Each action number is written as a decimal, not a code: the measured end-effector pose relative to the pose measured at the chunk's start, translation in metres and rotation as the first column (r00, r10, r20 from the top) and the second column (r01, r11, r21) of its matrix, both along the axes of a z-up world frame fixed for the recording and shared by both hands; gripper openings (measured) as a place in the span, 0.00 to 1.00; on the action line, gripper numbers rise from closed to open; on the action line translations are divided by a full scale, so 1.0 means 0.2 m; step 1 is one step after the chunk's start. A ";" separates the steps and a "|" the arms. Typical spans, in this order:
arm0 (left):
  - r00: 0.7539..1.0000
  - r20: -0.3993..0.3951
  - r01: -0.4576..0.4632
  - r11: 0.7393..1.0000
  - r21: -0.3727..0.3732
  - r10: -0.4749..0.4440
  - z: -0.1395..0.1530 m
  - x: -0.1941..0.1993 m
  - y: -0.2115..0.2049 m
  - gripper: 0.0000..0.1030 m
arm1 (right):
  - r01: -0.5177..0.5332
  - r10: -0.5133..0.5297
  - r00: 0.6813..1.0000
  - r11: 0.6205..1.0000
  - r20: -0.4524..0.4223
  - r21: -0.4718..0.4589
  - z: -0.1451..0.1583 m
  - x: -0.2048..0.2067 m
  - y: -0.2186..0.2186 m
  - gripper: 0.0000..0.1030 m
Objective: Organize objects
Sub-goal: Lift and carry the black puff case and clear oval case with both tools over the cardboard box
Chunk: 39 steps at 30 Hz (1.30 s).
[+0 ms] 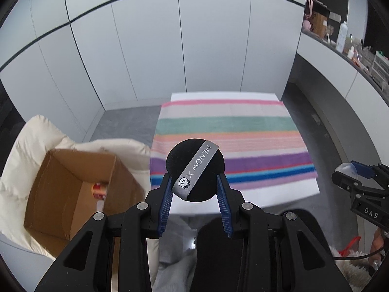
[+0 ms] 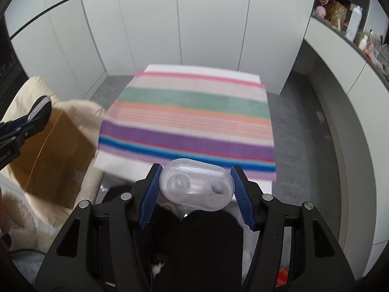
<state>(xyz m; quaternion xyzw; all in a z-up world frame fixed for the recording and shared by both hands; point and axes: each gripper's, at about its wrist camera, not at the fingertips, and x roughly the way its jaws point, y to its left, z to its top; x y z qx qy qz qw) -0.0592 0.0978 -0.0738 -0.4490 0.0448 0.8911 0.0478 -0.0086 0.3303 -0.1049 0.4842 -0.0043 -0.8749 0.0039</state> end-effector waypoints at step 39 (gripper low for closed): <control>0.828 0.124 -0.551 0.834 -0.003 0.547 -0.22 0.66 -1.27 0.35 | -0.639 0.640 0.767 0.769 0.051 -0.037 -0.20 0.08 -1.50 0.59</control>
